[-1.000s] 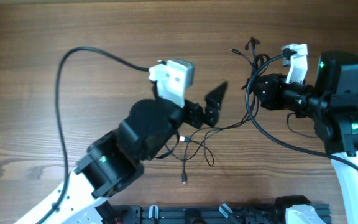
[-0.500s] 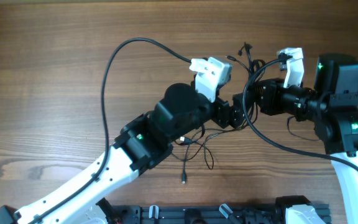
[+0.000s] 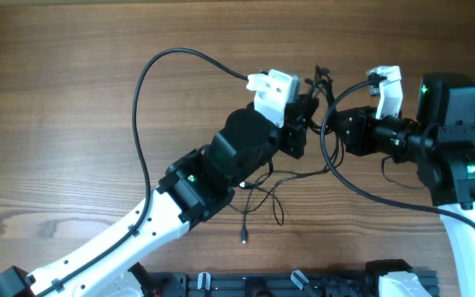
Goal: Untangle cables
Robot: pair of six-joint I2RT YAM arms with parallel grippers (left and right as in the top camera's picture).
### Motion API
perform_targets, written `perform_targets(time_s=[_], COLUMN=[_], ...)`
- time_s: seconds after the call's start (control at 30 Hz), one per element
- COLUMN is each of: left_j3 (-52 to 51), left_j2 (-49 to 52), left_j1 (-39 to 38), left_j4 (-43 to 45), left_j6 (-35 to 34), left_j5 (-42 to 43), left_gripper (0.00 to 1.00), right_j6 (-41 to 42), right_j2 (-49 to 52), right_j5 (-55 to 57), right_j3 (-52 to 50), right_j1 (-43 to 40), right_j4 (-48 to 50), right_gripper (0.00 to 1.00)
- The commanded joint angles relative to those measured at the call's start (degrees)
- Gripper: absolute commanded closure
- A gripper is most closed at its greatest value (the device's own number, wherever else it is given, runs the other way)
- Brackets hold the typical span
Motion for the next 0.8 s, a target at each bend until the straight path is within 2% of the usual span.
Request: perform_targets(time_s=[0.0, 0.17, 0.33, 0.77], left_j3=[0.5, 0.5, 0.5, 0.5], left_j2=[0.3, 0.3, 0.3, -0.1], left_j1=[0.2, 0.2, 0.2, 0.2], left_j4=[0.2, -1.1, -4.9, -4.6], left_j6=[0.1, 0.2, -2.7, -3.3], left_j5=[-2.7, -3.8, -15.9, -16.4], left_gripper=[0.96, 0.96, 0.96, 0.96], right_j6=[-1.6, -1.9, -4.9, -10.6], right_j2=[-1.5, -2.0, -4.8, -11.0], right_j5=[-1.6, -1.6, -2.1, -1.9], right_j3=[0.2, 0.2, 0.2, 0.2], right_j1=[-0.1, -0.1, -0.1, -0.1], right_j4=[0.1, -0.4, -1.4, -1.1], right_gripper=[0.96, 0.96, 0.96, 0.94])
